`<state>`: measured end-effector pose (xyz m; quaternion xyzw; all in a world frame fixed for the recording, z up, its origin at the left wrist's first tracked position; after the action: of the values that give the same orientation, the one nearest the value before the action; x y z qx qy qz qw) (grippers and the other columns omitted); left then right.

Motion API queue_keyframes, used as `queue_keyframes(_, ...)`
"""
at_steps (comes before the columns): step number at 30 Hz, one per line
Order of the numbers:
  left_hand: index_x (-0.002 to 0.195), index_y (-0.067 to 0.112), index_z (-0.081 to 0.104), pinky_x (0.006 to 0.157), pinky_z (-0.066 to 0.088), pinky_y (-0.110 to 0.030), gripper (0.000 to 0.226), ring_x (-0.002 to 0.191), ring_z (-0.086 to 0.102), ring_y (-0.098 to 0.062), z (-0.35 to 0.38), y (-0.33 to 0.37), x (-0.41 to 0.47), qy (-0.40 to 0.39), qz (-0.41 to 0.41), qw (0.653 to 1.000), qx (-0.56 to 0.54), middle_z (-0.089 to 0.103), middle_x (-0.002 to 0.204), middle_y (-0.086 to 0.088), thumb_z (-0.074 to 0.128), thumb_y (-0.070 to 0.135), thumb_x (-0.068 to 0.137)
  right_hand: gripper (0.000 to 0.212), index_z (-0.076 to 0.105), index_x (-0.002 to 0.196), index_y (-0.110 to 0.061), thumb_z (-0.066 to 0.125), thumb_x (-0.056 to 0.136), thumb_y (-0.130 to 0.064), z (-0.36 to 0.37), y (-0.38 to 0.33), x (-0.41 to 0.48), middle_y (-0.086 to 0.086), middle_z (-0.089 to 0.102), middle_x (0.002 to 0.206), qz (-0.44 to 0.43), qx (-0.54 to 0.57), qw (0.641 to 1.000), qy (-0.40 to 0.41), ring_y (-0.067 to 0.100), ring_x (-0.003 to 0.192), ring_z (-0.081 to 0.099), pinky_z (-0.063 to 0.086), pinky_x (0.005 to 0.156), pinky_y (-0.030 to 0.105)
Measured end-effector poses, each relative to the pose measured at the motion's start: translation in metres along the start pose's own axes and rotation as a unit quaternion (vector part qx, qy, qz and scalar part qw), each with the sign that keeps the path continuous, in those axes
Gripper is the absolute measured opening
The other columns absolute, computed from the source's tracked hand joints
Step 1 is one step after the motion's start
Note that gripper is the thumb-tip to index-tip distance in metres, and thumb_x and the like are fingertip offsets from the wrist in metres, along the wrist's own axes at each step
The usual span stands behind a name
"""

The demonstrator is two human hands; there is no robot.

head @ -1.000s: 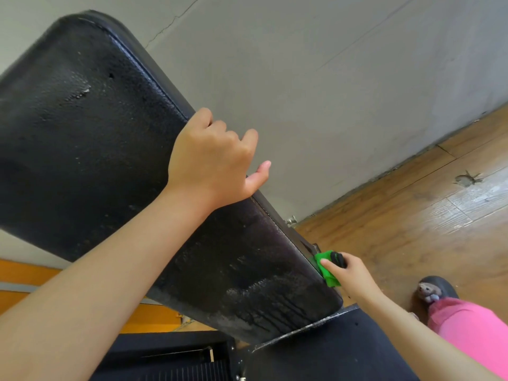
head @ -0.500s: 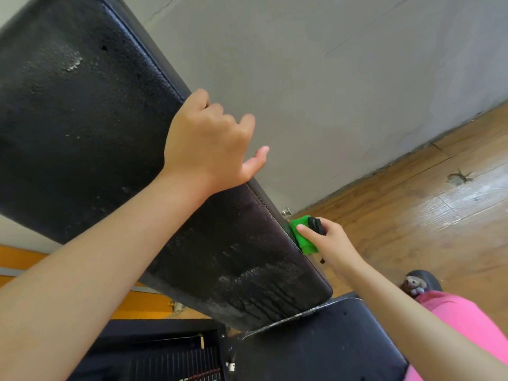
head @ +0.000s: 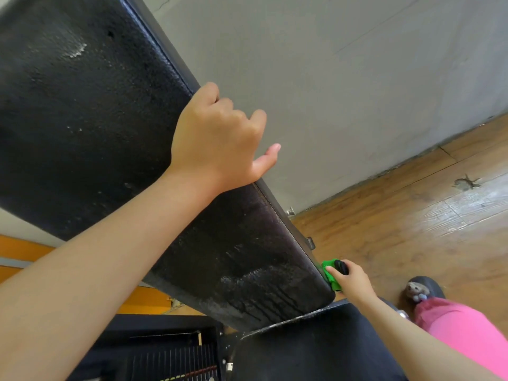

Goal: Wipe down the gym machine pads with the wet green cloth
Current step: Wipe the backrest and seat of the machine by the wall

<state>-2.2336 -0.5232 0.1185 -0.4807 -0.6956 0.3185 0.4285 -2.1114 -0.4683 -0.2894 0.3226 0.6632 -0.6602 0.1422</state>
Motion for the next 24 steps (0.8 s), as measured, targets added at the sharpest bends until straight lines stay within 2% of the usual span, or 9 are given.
queue_keyframes(3, 0.060, 0.013, 0.032, 0.064, 0.022, -0.034, 0.047, 0.044, 0.024, -0.023, 0.000, 0.000, 0.000, 0.000, -0.004, 1.000, -0.001, 0.025, 0.044, -0.005, 0.039, 0.050, 0.089, 0.036, 0.058, 0.120, -0.008, 0.066, 0.092, -0.027, 0.000, 0.003, 0.004, 0.010, 0.065, 0.110, 0.000, -0.029, 1.000, 0.003, 0.024, 0.096, 0.061, 0.047, 0.055, 0.019)
queue_keyframes(7, 0.059, 0.013, 0.031, 0.064, 0.021, -0.034, 0.048, 0.043, 0.023, -0.023, 0.000, -0.001, 0.001, 0.000, -0.008, 1.000, -0.003, 0.024, 0.043, -0.004, 0.039, 0.050, 0.089, 0.029, 0.060, 0.114, -0.013, 0.067, 0.091, -0.029, -0.007, 0.013, 0.005, 0.007, 0.066, 0.109, 0.011, -0.111, 0.993, 0.027, 0.021, 0.093, 0.060, 0.050, 0.080, 0.033)
queue_keyframes(10, 0.059, 0.013, 0.030, 0.065, 0.021, -0.034, 0.049, 0.042, 0.023, -0.023, 0.000, 0.000, 0.000, 0.000, -0.011, 1.000, -0.005, 0.024, 0.043, -0.004, 0.039, 0.051, 0.090, 0.031, 0.059, 0.118, -0.010, 0.066, 0.091, -0.025, -0.009, 0.028, 0.001, 0.011, 0.067, 0.110, 0.048, -0.144, 0.988, 0.039, 0.024, 0.092, 0.059, 0.044, 0.075, 0.030)
queue_keyframes(12, 0.059, 0.013, 0.030, 0.065, 0.020, -0.033, 0.049, 0.042, 0.023, -0.023, 0.001, 0.000, 0.000, 0.004, -0.014, 1.000, -0.011, 0.024, 0.042, -0.004, 0.039, 0.050, 0.090, 0.031, 0.060, 0.121, -0.008, 0.064, 0.092, -0.019, -0.006, 0.032, 0.002, 0.010, 0.066, 0.106, 0.050, -0.137, 0.989, 0.022, 0.021, 0.088, 0.056, 0.040, 0.072, 0.027)
queue_keyframes(15, 0.059, 0.013, 0.030, 0.065, 0.020, -0.034, 0.049, 0.042, 0.022, -0.023, 0.000, 0.000, 0.000, 0.004, -0.015, 1.000, -0.007, 0.024, 0.042, -0.003, 0.038, 0.050, 0.090, 0.028, 0.059, 0.120, -0.005, 0.063, 0.092, -0.013, -0.001, 0.033, 0.007, 0.007, 0.061, 0.099, 0.071, -0.118, 0.990, -0.027, 0.021, 0.088, 0.056, 0.045, 0.074, 0.029)
queue_keyframes(17, 0.059, 0.013, 0.030, 0.065, 0.019, -0.034, 0.049, 0.042, 0.022, -0.023, 0.000, 0.001, 0.001, 0.005, -0.016, 1.000, -0.003, 0.024, 0.042, -0.003, 0.037, 0.050, 0.091, 0.029, 0.060, 0.119, -0.002, 0.064, 0.091, -0.007, -0.001, 0.037, 0.009, 0.011, 0.063, 0.095, 0.113, -0.045, 0.992, -0.036, 0.026, 0.087, 0.060, 0.056, 0.074, 0.037)
queue_keyframes(19, 0.059, 0.013, 0.030, 0.065, 0.020, -0.034, 0.049, 0.042, 0.023, -0.022, 0.001, 0.001, 0.000, 0.004, -0.017, 1.000, -0.003, 0.025, 0.042, -0.004, 0.037, 0.050, 0.091, 0.025, 0.061, 0.115, 0.000, 0.063, 0.091, -0.001, -0.006, 0.035, 0.006, 0.011, 0.063, 0.087, 0.129, 0.041, 0.990, -0.026, 0.025, 0.079, 0.061, 0.059, 0.062, 0.033)
queue_keyframes(20, 0.059, 0.013, 0.030, 0.065, 0.020, -0.034, 0.049, 0.042, 0.023, -0.022, 0.001, 0.001, 0.000, 0.005, -0.018, 1.000, -0.004, 0.025, 0.042, -0.004, 0.036, 0.050, 0.091, 0.023, 0.063, 0.113, 0.000, 0.062, 0.091, -0.001, -0.009, 0.030, 0.003, 0.009, 0.064, 0.085, 0.118, 0.052, 0.991, -0.023, 0.023, 0.075, 0.061, 0.056, 0.057, 0.029)
queue_keyframes(24, 0.059, 0.013, 0.031, 0.065, 0.020, -0.034, 0.050, 0.042, 0.023, -0.022, 0.002, 0.001, 0.001, 0.004, -0.023, 1.000, 0.001, 0.026, 0.042, -0.004, 0.035, 0.050, 0.091, 0.023, 0.066, 0.114, -0.003, 0.063, 0.092, -0.007, -0.015, -0.011, -0.010, 0.008, 0.068, 0.089, 0.037, 0.046, 0.997, -0.044, 0.019, 0.075, 0.064, 0.051, 0.057, 0.025)
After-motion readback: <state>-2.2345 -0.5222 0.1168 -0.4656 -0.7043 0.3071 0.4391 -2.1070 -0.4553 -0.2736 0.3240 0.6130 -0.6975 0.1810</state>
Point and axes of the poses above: each hand's wrist, its own x-axis towards the middle knuckle, its own z-axis out of the palm, y = z × x, the point moved 4 cm from there along x, towards the middle knuckle
